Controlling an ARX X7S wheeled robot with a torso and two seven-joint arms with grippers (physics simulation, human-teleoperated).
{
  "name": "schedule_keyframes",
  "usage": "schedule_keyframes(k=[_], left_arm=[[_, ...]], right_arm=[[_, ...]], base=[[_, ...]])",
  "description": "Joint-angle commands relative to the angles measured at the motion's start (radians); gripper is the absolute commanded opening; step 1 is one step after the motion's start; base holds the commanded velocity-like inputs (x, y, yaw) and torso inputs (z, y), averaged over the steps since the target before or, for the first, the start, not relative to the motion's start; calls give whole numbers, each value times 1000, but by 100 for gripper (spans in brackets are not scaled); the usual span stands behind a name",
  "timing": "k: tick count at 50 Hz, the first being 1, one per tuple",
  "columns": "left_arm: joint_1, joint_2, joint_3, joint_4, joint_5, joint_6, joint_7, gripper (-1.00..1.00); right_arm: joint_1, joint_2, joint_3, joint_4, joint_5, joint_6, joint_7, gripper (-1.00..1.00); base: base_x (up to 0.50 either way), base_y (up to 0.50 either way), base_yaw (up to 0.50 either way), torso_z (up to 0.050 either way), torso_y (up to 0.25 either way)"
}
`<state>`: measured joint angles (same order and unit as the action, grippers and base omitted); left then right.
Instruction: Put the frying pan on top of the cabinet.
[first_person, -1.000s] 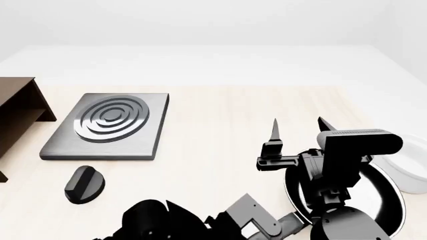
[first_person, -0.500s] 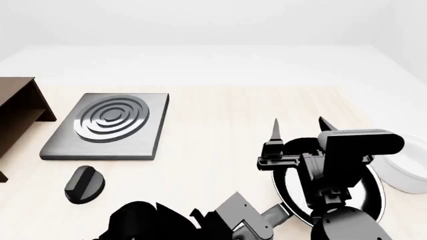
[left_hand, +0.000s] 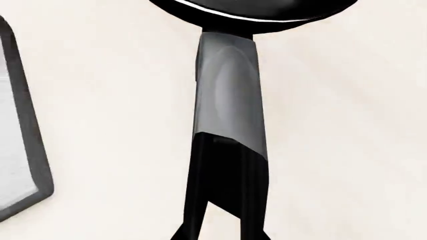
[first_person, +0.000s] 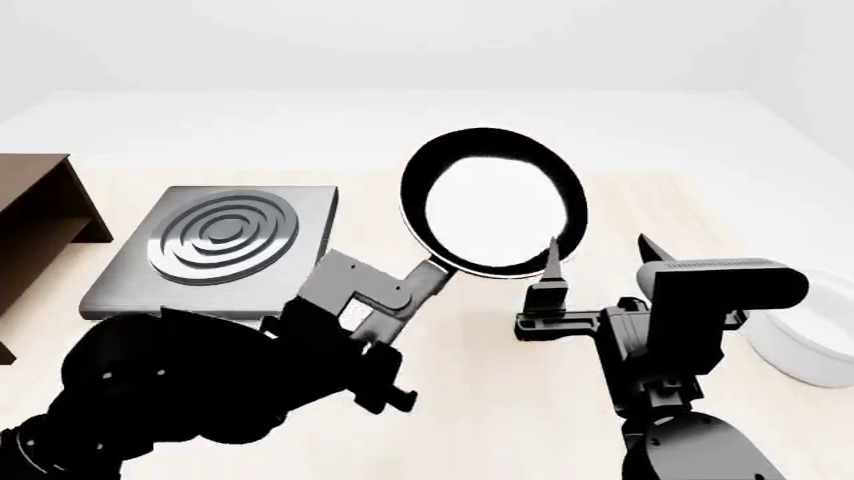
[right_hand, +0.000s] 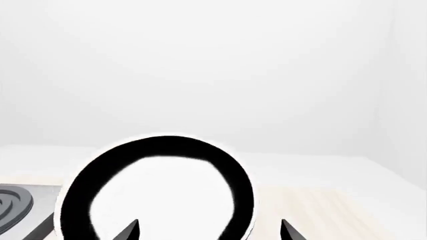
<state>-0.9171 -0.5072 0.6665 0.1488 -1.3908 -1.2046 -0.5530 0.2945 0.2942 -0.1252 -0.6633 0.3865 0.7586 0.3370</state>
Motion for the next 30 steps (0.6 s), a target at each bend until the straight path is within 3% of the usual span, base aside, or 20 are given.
schedule_keyframes(k=[1, 10, 16, 20, 24, 26, 30], left_arm=[[-187, -45, -146, -169, 31, 27, 9, -100], [-303, -38, -227, -349, -26, 25, -10, -100], [-431, 5, -273, -535, -71, 3, -142, -100], [-533, 46, -299, -715, -43, 43, -299, -100], [-597, 63, -301, -798, 6, 101, -352, -100], [-651, 81, -274, -882, 57, 134, -324, -100], [-817, 150, -139, -1197, 252, 283, -123, -100]], right_arm=[[0, 3, -6, 6, 2, -4, 5, 100], [4, 3, -16, 22, -2, -12, 7, 100], [6, 5, -18, 24, 1, -12, 8, 100], [7, 6, -17, 25, 3, -13, 10, 100], [7, 6, -22, 28, 1, -16, 12, 100], [7, 6, -24, 31, 0, -16, 13, 100], [8, 9, -18, 30, 6, -15, 13, 100]], base=[[0, 0, 3, 0, 0], [0, 0, 0, 0, 2], [0, 0, 0, 0, 3], [0, 0, 1, 0, 0], [0, 0, 1, 0, 3], [0, 0, 0, 0, 5], [0, 0, 0, 4, 3]])
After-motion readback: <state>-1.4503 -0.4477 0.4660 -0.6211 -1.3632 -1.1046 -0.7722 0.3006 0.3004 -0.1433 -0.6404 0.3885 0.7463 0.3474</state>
